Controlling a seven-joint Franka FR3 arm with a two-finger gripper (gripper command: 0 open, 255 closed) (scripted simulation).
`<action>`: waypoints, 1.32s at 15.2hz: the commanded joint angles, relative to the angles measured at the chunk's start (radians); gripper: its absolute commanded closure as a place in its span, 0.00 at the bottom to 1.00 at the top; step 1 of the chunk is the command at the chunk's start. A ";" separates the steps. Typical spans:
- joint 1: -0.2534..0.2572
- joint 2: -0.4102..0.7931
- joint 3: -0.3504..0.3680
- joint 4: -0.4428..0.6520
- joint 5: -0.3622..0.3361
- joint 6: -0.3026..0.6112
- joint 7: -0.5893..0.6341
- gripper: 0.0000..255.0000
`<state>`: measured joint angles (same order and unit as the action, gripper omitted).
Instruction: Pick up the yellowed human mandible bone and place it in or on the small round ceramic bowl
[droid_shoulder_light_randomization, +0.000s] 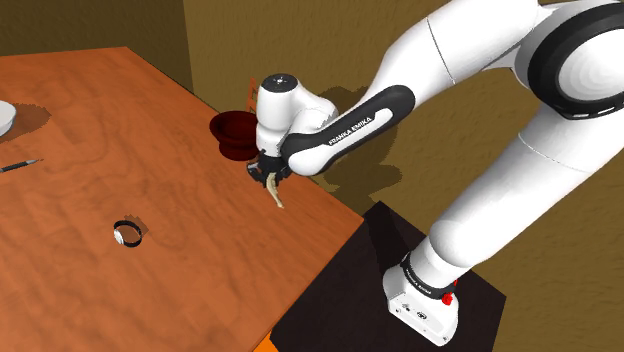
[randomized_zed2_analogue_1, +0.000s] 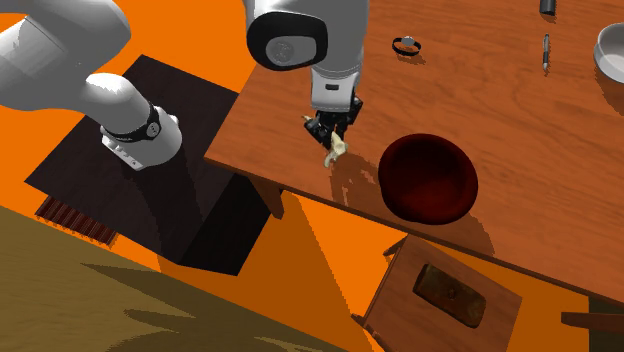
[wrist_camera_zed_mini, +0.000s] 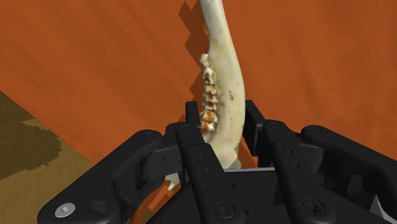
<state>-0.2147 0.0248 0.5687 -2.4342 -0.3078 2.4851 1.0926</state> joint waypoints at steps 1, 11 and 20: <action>0.000 -0.023 0.002 0.005 0.031 -0.024 -0.025 1.00; 0.011 -0.137 -0.004 0.046 0.152 -0.149 -0.129 1.00; 0.023 -0.215 -0.022 0.103 0.216 -0.268 -0.191 1.00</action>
<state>-0.1920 -0.1841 0.5489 -2.3417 -0.0967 2.2327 0.9077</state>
